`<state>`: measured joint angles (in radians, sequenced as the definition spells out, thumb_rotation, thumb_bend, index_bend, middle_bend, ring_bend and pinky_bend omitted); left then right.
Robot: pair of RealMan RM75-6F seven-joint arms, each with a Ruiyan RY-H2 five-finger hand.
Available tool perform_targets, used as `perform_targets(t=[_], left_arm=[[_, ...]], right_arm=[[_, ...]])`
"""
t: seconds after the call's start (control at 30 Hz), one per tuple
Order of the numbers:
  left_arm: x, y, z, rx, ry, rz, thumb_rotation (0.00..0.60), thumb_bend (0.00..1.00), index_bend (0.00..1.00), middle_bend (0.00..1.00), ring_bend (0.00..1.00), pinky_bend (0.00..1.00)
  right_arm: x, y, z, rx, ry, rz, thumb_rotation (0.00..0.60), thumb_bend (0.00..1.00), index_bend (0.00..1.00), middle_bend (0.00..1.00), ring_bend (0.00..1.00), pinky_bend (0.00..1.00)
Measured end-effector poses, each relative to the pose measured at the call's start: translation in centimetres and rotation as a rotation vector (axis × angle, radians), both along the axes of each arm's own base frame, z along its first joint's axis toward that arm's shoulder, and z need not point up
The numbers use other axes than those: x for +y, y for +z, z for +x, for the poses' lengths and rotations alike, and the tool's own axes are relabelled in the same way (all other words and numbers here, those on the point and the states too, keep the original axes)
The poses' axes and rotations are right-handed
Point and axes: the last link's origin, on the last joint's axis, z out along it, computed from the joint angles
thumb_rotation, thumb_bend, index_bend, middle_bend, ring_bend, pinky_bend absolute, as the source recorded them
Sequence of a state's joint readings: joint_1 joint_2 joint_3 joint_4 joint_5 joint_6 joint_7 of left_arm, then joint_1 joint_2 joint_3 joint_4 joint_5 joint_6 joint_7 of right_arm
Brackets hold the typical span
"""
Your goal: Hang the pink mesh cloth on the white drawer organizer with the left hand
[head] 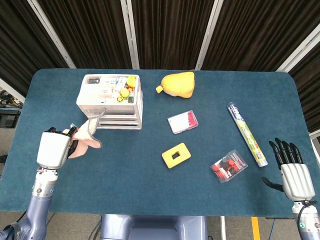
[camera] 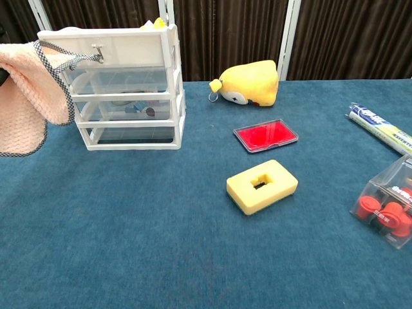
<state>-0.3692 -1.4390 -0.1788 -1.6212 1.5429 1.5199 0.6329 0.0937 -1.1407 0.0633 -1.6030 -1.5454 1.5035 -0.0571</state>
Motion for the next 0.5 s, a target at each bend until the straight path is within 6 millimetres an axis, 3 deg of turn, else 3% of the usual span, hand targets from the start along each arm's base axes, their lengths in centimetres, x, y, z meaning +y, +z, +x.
perform_targets(t=[0.5], left_arm=[[-0.12,-0.28,-0.72,0.002,0.011,-0.006,0.600,0.79,0.98,1.00,0.95,0.76]], right_arm=[[0.00,0.03,-0.02,-0.003,-0.002,0.000,0.600,0.00,0.00,0.00,0.00,0.00]])
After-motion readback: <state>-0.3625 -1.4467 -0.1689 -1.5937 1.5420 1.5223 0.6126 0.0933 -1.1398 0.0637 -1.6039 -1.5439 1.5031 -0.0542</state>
